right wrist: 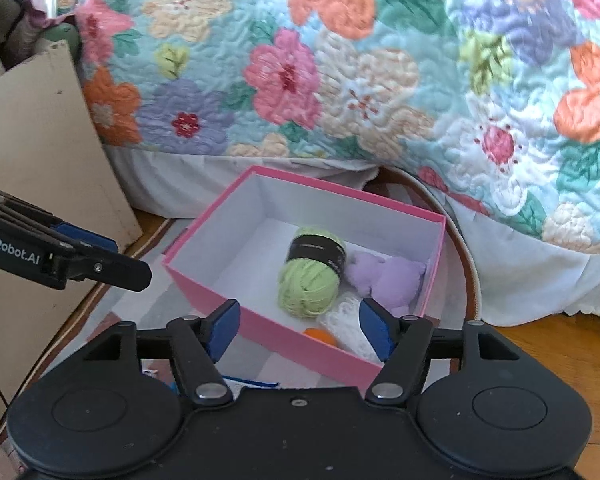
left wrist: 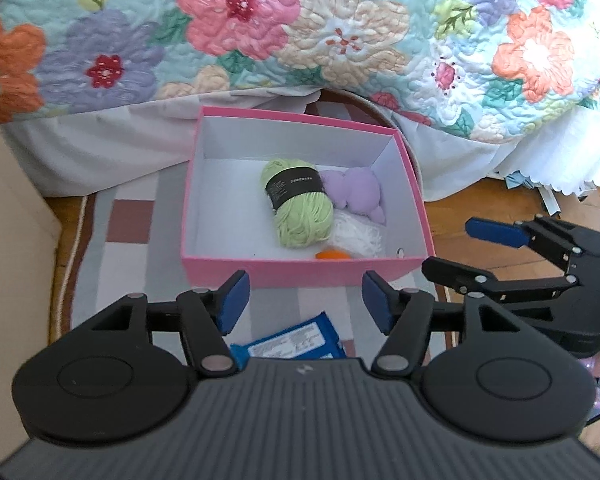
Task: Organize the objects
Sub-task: 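Withdraw the left tool from the box toward the white wipes pack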
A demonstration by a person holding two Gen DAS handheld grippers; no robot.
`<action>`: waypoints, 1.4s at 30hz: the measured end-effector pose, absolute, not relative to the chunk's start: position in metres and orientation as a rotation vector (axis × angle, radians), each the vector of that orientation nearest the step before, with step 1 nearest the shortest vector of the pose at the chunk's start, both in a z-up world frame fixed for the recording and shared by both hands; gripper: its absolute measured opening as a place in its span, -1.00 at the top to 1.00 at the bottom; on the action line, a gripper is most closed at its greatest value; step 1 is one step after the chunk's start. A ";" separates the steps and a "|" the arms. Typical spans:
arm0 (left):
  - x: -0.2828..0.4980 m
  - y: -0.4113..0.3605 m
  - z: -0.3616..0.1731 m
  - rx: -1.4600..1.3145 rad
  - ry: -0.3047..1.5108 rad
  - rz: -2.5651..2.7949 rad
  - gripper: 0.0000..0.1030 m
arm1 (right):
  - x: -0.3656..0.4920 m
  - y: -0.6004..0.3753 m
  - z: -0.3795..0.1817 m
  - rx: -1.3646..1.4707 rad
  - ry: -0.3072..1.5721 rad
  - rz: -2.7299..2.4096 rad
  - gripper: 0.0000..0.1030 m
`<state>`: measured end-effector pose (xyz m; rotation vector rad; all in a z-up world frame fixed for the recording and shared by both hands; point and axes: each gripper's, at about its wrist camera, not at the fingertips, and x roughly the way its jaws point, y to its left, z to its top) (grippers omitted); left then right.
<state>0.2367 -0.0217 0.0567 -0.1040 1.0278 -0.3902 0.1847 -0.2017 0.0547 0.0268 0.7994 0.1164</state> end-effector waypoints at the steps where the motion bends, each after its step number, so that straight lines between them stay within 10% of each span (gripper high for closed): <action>1: 0.233 -0.019 0.060 -0.101 1.026 -0.392 -0.22 | 0.181 -0.199 0.059 0.022 0.793 0.120 -0.49; 16: 0.187 0.009 0.070 -0.043 1.022 -0.341 -0.53 | 0.137 -0.163 0.080 0.000 0.768 0.193 -0.88; 42: 0.144 0.071 0.017 -0.123 1.070 -0.296 -0.85 | 0.106 -0.102 0.067 -0.109 0.762 0.361 -0.92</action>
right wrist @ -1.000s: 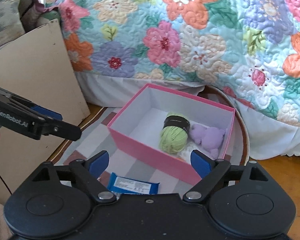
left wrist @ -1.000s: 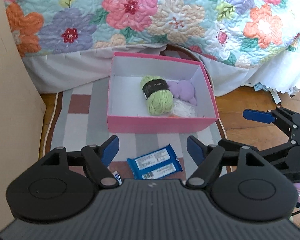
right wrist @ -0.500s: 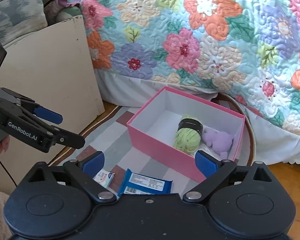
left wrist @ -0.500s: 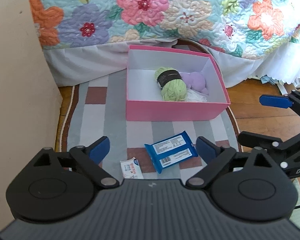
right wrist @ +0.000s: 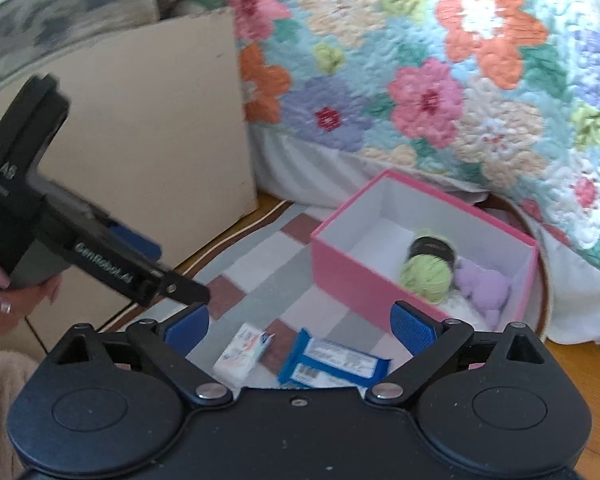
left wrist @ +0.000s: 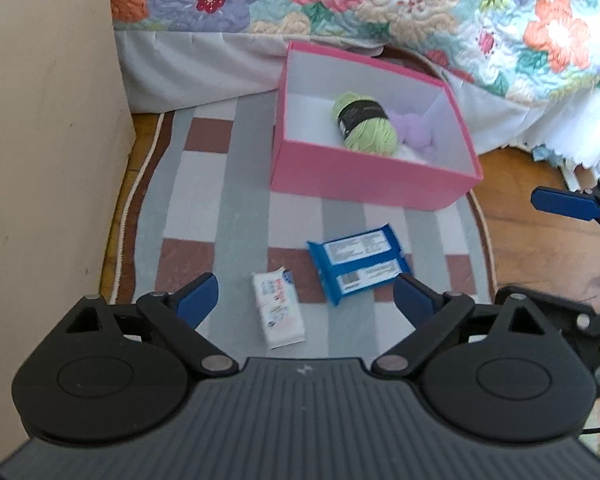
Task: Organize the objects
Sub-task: 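Withdraw the left tool from the box toward the white wipes pack, then close the left tool on the white wipes pack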
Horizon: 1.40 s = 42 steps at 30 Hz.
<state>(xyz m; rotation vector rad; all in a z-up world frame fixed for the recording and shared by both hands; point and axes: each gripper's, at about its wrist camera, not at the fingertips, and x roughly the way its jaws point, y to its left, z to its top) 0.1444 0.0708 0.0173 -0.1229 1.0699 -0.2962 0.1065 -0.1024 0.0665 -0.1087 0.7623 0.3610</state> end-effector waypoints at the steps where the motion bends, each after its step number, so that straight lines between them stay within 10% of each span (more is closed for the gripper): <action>1: 0.143 0.073 0.015 -0.119 1.070 -0.294 -0.85 | 0.105 -0.097 0.062 -0.122 0.768 0.376 -0.92; 42: 0.172 0.096 -0.133 -0.318 1.220 -0.297 -0.67 | 0.135 -0.013 -0.107 -0.227 0.819 0.516 -0.87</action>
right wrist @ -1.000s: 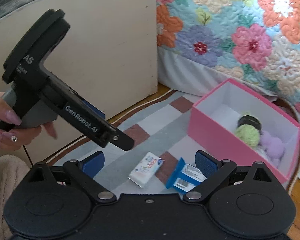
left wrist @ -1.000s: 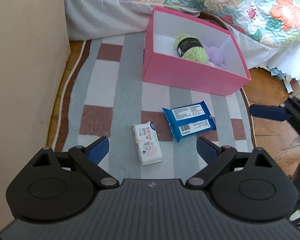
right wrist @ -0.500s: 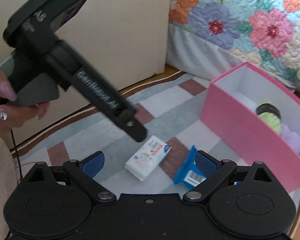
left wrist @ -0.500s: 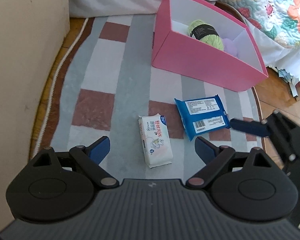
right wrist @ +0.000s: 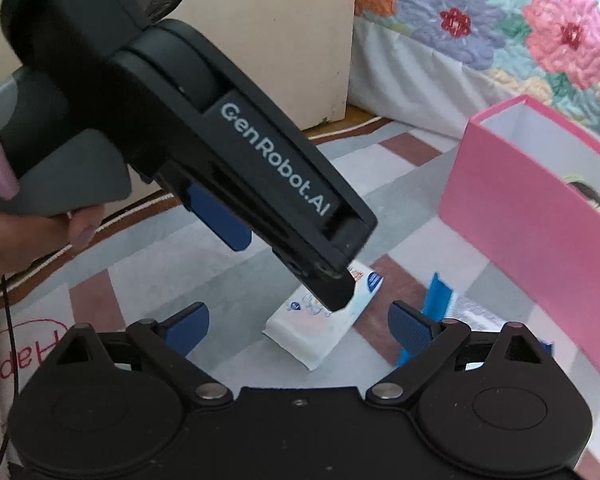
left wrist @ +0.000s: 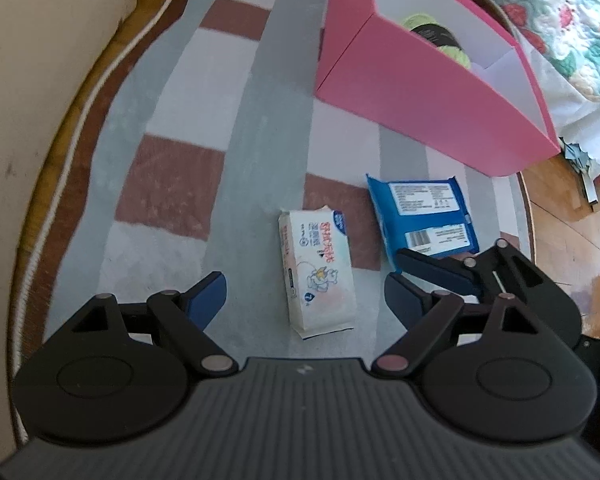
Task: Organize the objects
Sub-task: 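Close the left tool on the white wipes pack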
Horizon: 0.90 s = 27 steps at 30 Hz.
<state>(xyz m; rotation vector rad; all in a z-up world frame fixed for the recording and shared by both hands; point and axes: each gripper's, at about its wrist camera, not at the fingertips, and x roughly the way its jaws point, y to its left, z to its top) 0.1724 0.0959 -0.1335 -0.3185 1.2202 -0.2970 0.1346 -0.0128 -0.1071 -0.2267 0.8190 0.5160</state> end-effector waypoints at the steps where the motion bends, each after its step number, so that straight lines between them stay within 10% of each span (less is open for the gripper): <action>1: 0.173 0.096 -0.136 -0.319 1.225 -0.295 -0.67 | 0.137 -0.013 -0.111 -0.214 0.827 0.513 -0.83; 10: 0.179 0.096 -0.148 -0.331 1.255 -0.267 -0.64 | 0.151 -0.022 -0.128 -0.138 0.895 0.517 -0.58; 17: 0.177 0.094 -0.149 -0.359 1.229 -0.291 -0.27 | 0.154 -0.029 -0.129 -0.098 0.914 0.517 -0.36; 22: 0.177 0.092 -0.157 -0.411 1.258 -0.313 0.36 | 0.156 -0.034 -0.126 -0.068 0.916 0.516 -0.10; 27: 0.176 0.093 -0.161 -0.457 1.272 -0.324 0.35 | 0.154 -0.032 -0.129 -0.084 0.898 0.504 -0.09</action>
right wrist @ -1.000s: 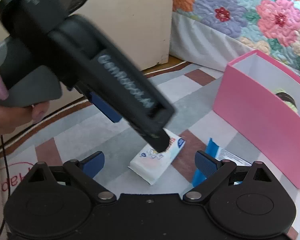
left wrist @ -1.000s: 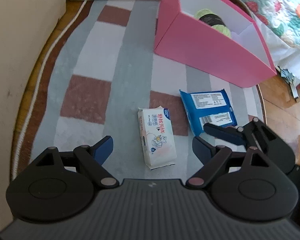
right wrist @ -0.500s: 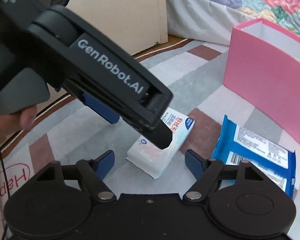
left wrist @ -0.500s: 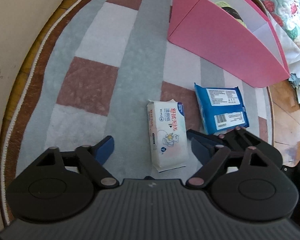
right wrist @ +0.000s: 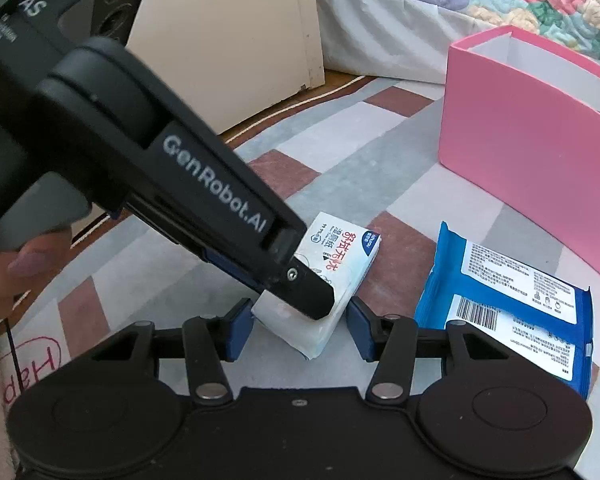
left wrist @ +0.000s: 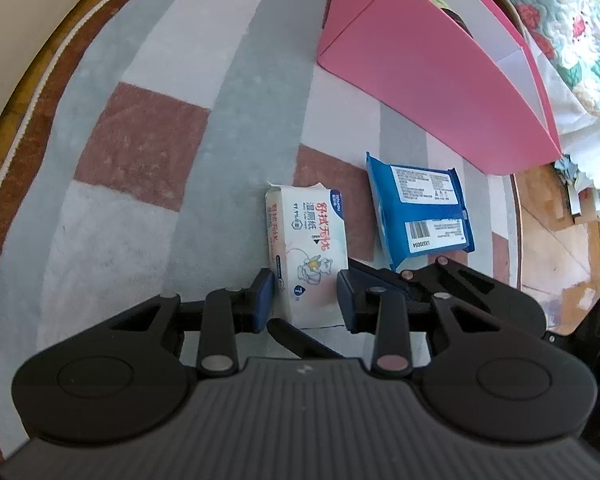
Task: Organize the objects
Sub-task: 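Close the left tool on the white wipes pack, then lift the wipes pack with the left tool and carry it over the pink box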
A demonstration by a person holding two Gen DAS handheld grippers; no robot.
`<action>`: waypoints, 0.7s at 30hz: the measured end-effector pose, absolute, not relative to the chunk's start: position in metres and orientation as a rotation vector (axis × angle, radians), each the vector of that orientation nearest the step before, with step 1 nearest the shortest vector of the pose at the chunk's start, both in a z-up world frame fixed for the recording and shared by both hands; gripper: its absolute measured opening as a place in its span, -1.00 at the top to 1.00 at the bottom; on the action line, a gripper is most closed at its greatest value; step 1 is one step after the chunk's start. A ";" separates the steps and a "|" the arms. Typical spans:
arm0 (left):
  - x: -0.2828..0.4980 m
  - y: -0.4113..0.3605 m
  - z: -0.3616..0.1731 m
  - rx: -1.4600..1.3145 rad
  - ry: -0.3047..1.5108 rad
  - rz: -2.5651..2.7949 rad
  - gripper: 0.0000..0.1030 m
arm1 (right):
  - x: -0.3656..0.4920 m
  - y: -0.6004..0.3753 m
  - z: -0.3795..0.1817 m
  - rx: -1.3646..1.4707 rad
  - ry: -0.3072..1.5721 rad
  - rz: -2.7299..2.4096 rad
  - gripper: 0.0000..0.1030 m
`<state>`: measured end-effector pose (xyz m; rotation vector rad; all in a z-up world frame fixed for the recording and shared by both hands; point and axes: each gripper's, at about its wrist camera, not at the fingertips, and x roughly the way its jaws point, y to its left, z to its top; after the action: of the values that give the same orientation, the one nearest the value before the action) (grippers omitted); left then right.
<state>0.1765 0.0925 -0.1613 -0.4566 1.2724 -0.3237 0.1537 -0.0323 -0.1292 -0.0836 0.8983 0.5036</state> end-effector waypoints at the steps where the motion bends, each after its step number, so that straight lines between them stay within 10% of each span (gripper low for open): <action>1: 0.177 0.093 -0.162 -0.467 1.273 -0.319 0.36 | 0.153 -0.033 -0.129 -0.081 0.896 0.503 -0.09; 21: 0.163 0.073 -0.129 -0.407 1.175 -0.351 0.50 | 0.128 -0.042 -0.110 -0.200 0.813 0.489 -0.06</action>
<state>0.1630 0.0731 -0.1289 -0.4074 1.1750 -0.3510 0.1281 -0.0420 -0.1100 -0.2000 0.8133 0.4886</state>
